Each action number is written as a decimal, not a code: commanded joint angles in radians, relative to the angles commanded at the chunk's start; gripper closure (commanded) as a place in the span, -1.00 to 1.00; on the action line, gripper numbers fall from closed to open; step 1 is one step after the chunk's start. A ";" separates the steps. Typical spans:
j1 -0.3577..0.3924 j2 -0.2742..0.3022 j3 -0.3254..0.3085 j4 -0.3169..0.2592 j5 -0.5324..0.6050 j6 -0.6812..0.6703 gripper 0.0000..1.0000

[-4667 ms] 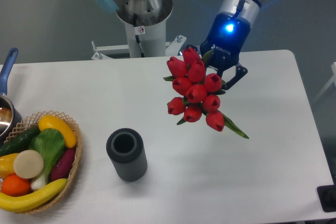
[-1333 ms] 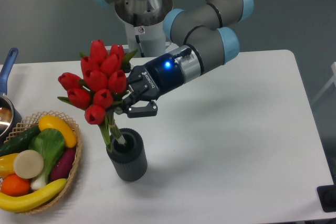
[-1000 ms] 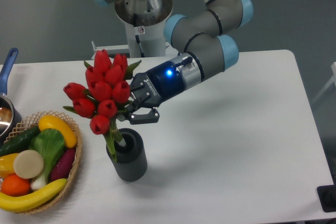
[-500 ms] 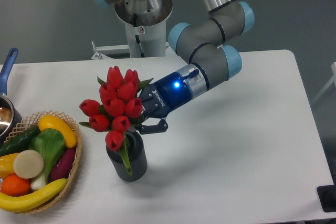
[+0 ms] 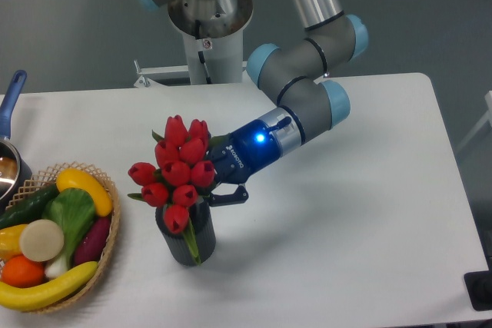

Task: Insert the flowers into the vase
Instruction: 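Lower the tulip stems into the grey vase opening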

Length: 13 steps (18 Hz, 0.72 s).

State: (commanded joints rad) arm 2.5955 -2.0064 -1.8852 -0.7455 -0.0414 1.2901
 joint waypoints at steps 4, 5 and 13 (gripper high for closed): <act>0.000 -0.015 -0.011 0.000 0.021 0.014 0.22; -0.002 -0.020 -0.011 0.002 0.028 0.014 0.22; -0.002 -0.035 -0.011 0.002 0.072 0.015 0.18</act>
State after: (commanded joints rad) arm 2.5940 -2.0417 -1.8960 -0.7440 0.0307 1.3054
